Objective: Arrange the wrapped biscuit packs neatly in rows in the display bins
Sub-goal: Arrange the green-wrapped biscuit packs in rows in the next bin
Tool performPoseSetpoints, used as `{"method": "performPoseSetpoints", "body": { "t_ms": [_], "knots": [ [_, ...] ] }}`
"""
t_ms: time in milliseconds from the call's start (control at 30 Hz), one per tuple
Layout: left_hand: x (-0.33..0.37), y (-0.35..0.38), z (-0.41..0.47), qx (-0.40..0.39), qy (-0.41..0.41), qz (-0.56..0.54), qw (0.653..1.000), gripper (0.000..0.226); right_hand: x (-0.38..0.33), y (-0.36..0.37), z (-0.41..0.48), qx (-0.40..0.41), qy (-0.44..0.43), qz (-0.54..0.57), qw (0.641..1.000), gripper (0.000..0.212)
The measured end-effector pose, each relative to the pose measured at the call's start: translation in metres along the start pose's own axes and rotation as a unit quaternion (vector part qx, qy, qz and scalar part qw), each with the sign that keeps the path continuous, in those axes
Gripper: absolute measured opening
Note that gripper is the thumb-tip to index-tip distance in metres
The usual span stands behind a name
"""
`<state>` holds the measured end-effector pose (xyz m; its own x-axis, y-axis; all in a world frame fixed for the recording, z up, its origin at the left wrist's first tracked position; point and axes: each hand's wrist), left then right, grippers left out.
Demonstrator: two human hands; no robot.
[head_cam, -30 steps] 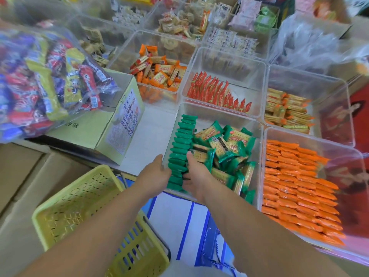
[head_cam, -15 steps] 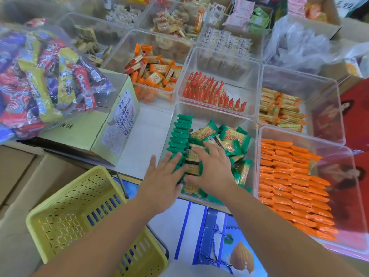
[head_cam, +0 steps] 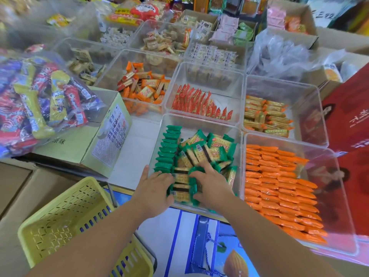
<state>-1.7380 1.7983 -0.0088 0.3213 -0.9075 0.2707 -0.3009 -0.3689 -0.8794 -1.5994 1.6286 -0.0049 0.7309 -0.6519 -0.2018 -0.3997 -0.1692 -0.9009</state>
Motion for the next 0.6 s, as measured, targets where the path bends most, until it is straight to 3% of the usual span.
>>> {"method": "performPoseSetpoints", "body": {
  "t_ms": [133,233,333,467,600],
  "knots": [
    [0.015,-0.014,0.019,0.049,0.047,0.026,0.997,0.073,0.014,-0.001,-0.014,0.009,-0.017,0.071,0.997,0.054],
    [0.029,-0.016,0.035,0.014,0.074,0.015,0.997,0.092,0.022,-0.002,-0.03,0.021,-0.033,0.137,0.99,0.052],
    [0.034,-0.01,0.044,-0.015,0.042,0.033,0.998,0.101,0.03,-0.006,-0.047,0.031,-0.056,0.166,0.984,0.059],
    [0.038,-0.006,0.05,0.0,0.028,0.081,0.996,0.079,0.041,-0.008,-0.067,0.026,-0.074,0.149,0.986,0.063],
    [0.041,-0.007,0.051,0.002,0.07,0.079,0.994,0.062,0.05,-0.003,-0.08,0.017,-0.066,0.142,0.988,0.057]
  ]
}}
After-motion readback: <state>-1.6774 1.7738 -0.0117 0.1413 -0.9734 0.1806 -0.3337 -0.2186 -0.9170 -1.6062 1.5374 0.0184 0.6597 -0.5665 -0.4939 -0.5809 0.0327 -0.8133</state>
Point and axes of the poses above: each hand's wrist, its own z-axis towards the middle knuckle, its own y-axis out of the palm, x = y × z, and after that the axes turned 7 degrees about -z, right-handed
